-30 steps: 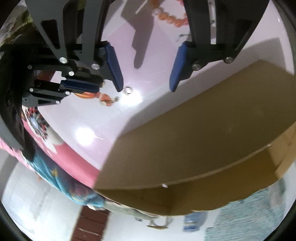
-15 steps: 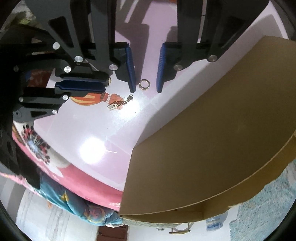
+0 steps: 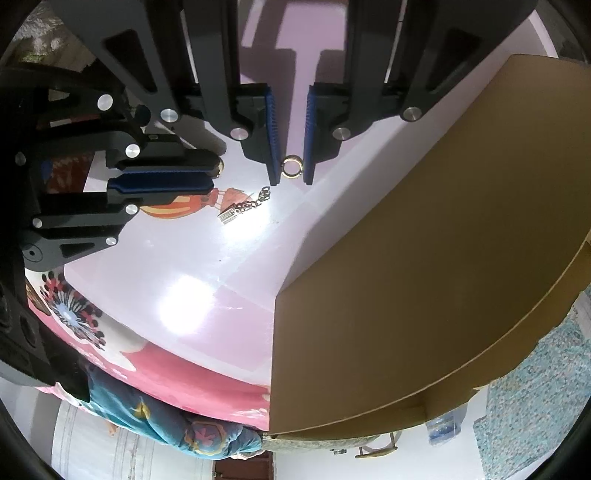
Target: Organize jewelry
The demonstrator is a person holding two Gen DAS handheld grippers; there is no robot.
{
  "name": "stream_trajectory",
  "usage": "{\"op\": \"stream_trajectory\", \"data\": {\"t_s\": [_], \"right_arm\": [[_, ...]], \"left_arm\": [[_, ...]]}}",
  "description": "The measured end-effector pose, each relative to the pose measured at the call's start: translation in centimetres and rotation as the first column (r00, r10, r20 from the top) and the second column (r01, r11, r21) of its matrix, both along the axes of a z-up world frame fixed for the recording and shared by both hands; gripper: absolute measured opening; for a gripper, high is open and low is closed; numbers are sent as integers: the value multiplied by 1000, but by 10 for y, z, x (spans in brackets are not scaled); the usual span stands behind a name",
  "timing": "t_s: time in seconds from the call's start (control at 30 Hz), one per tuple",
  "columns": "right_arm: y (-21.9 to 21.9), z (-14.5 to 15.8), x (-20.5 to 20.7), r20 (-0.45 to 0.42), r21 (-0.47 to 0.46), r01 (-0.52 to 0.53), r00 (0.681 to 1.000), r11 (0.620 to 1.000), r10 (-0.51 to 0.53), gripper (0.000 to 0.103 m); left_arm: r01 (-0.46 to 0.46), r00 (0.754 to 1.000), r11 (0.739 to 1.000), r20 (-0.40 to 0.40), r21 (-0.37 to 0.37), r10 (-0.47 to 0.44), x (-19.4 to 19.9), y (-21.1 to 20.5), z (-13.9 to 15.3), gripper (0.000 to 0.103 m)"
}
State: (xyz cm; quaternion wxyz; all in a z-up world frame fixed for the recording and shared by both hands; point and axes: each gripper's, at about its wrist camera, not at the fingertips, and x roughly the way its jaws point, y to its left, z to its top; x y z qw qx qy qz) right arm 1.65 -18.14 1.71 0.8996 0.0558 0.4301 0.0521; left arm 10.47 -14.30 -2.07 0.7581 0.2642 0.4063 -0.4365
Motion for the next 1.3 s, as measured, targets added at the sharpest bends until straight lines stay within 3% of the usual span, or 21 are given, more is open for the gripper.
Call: {"op": "stream_trajectory", "data": {"t_s": [0.03,0.27,0.37,0.43,0.5,0.67,0.77,0.87,0.97,1.03,1.3], "right_arm": [[0,0,0,-2,1,-2,1000,1000,2,0],[0,5,-2,-6,7,3,1000,1000,-3,0],[-1,8,-5,-2,25,3,1000,1000,-3,4],[-1,9,-4,1,23,-3,1000,1000,3,19],[0,9,-4,6,8,-2,1000,1000,2,26],[4,5,2,-6,-13,-8,1000,1000,8,26],[6,3,3,3,-58,-8,1000,998,8,22],[11,2,2,14,-121,-11,1000,993,13,10],[8,2,3,16,-103,-5,1000,995,6,7],[6,3,4,19,-101,-2,1000,995,4,0],[-12,0,12,16,-69,0,1000,998,2,3]], "left_arm": [[0,1000,1000,-2,-2,0,0,2,0,11],[-7,1000,1000,-10,-27,7,-2,8,6,11],[-19,1000,999,-17,-39,18,0,13,8,11],[-27,999,999,-21,-43,26,1,14,8,11],[-33,999,998,-22,-44,32,1,14,7,11],[-41,999,998,-26,-48,40,1,17,6,11],[-49,998,997,-30,-52,47,2,18,6,11],[-57,998,997,-35,-57,55,3,18,6,11],[-63,997,996,-39,-60,61,4,19,6,11],[-68,997,996,-40,-63,66,4,21,7,11],[-87,996,994,-42,-71,84,4,29,8,11]]}}
